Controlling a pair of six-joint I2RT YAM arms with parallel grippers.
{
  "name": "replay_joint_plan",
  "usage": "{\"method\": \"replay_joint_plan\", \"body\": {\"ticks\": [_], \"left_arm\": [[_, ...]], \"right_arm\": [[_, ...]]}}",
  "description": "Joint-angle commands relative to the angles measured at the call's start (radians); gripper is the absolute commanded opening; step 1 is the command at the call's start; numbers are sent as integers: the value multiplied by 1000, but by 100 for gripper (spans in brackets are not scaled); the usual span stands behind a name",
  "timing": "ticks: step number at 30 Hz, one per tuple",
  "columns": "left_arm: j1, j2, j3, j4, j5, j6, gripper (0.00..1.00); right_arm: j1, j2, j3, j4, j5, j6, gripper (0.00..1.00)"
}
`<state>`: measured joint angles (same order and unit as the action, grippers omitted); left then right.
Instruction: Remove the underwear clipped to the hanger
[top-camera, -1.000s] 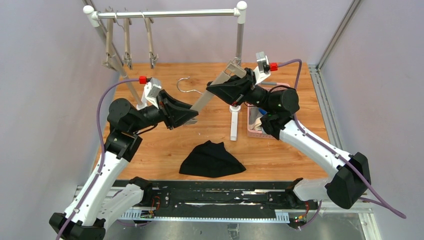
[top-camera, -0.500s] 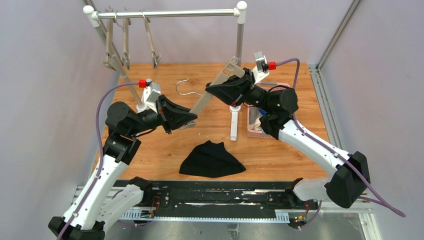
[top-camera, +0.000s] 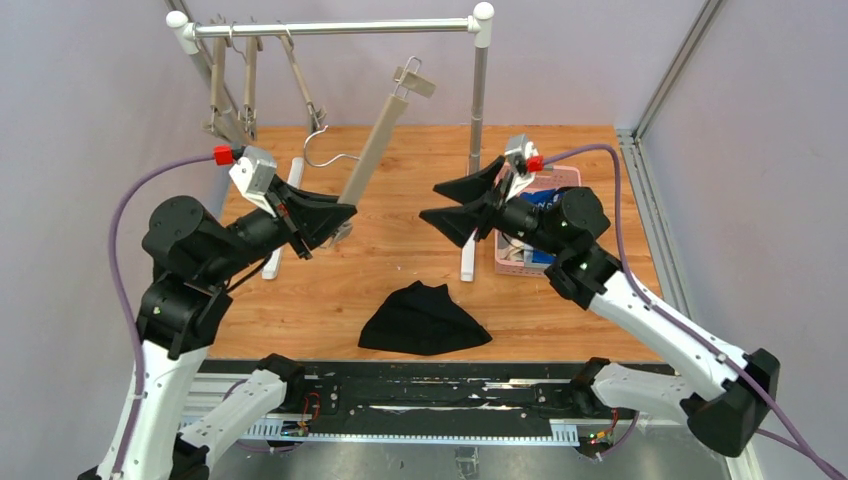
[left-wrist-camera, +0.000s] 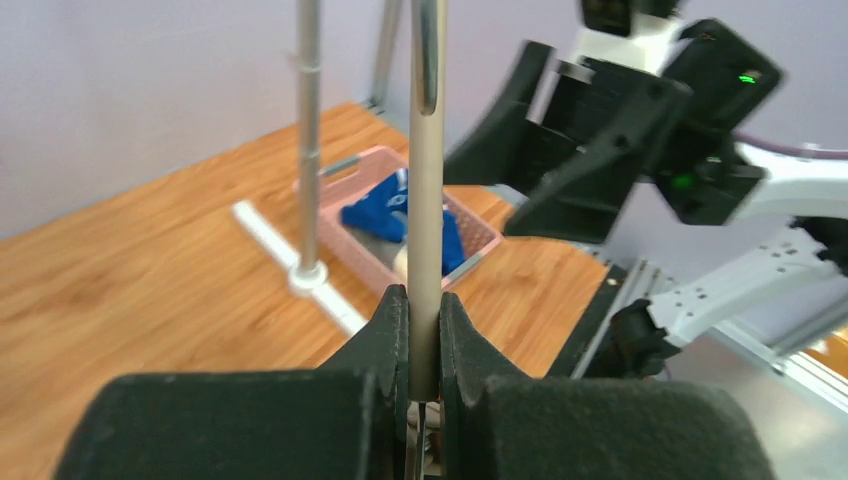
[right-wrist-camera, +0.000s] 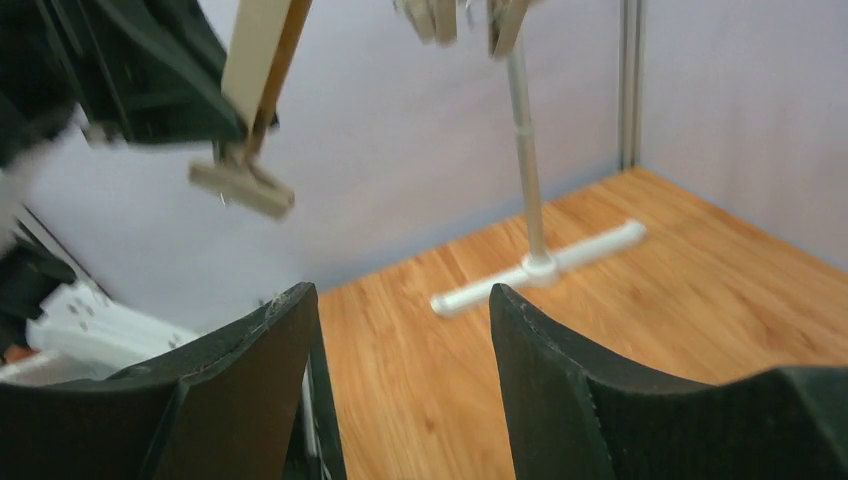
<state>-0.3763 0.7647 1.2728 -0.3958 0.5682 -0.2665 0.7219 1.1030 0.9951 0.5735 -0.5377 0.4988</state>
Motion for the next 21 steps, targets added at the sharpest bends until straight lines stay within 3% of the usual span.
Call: {"method": "replay_joint_plan", "body": {"ticks": [1, 5, 8, 13, 21], "left_arm": [[-2, 67, 142, -405, -215, 132, 0], [-1, 107, 193, -504, -273, 143, 0], [-2, 122, 207, -521, -333, 135, 0], [-3, 172, 223, -519, -422, 121, 0], [-101, 277, 320, -479, -656, 129, 0]], "right_arm": [[142, -66, -1, -571, 322, -388, 65], [296, -20, -41, -802, 566, -467, 65], [403, 39, -100, -864, 648, -451, 65], [515, 155, -161, -848, 669, -378, 66], [565, 369, -96, -797, 619, -368, 66]]}}
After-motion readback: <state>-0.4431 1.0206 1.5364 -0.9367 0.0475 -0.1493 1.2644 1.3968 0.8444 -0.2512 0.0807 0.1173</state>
